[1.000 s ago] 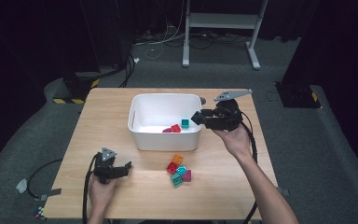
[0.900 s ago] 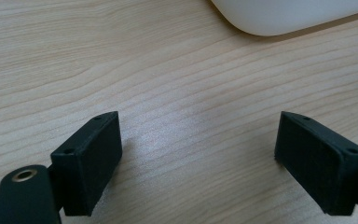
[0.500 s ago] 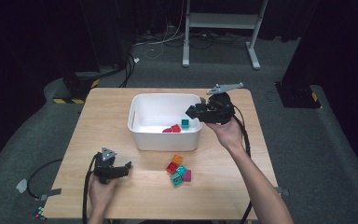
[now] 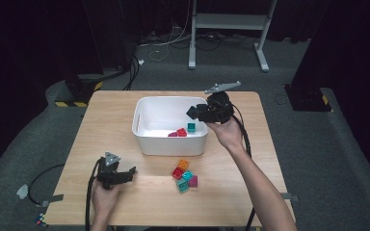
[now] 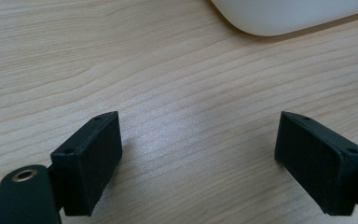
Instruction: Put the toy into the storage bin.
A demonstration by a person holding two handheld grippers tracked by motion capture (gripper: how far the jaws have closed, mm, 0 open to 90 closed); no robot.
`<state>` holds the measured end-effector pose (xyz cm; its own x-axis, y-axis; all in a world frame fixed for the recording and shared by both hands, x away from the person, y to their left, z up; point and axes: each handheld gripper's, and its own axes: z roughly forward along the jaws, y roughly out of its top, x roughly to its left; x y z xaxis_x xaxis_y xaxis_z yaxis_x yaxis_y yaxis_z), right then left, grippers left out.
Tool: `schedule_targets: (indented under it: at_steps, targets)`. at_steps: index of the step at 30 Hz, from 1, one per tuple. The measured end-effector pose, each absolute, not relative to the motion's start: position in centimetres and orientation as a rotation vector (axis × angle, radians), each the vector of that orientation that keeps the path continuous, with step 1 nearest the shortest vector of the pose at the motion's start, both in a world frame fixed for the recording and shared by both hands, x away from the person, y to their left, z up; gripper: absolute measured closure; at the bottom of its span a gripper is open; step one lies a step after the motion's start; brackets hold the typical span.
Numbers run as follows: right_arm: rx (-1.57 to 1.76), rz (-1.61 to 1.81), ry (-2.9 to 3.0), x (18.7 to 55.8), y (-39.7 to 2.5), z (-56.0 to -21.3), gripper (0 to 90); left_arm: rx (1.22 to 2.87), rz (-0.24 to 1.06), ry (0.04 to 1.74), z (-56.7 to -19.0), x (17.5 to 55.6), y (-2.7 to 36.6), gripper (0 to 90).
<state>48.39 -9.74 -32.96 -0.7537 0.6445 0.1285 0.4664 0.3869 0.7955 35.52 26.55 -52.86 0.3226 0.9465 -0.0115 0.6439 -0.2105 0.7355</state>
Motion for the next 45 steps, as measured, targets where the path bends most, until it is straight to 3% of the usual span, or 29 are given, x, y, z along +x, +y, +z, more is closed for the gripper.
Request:
schedule_targets:
  at_steps: [24, 30, 45]
  targets:
    - [1.052, 1.211, 2.447, 50.8, -8.0, -35.2, 56.1, 1.942, 0.601, 1.399, -52.9, 35.5, 26.5, 14.8]
    - [1.088, 1.18, 2.424, 51.3, -8.1, -35.6, 49.3, 1.944, 0.603, 1.399, -52.9, 35.5, 26.6, 14.9]
    - [1.067, 1.228, 2.384, 50.1, -9.5, -34.9, 48.7, 1.945, 0.603, 1.399, -52.9, 35.5, 26.6, 14.9]
